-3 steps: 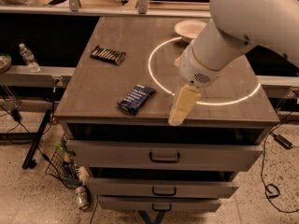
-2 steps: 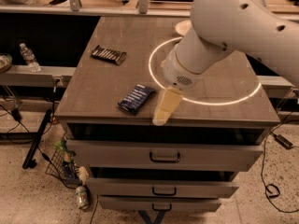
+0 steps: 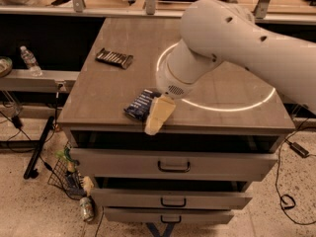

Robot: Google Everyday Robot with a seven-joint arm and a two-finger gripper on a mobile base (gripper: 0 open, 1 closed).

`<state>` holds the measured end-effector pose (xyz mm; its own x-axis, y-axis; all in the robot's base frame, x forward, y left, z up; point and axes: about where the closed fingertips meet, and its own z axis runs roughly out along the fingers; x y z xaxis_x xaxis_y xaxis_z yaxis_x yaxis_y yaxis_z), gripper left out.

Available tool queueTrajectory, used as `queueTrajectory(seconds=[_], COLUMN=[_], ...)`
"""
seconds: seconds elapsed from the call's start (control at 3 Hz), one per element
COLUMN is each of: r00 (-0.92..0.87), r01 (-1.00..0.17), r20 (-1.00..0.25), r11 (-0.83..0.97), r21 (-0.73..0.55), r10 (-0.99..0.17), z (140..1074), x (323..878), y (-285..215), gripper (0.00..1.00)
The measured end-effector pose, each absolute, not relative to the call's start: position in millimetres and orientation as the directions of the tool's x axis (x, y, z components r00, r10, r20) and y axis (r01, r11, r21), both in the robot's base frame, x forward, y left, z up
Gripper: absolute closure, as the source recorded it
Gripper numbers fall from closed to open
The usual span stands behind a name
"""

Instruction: Move rxbar blueberry near paper bowl

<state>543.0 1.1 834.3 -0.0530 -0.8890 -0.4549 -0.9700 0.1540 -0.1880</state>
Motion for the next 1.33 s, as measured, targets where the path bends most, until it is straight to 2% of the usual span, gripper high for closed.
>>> queueTrajectory(seconds=[0.33,1.33], r00=[-0.062,-0.078], r01=[-0.973,-0.976], r20=[-0.459,-0.434], r11=[0.156,0.157], r21=[-0.171,-0.151], r10=[-0.886,-0.898], z=[826,850], x=[543,531], y=[9,18], gripper=[0.16,0.83])
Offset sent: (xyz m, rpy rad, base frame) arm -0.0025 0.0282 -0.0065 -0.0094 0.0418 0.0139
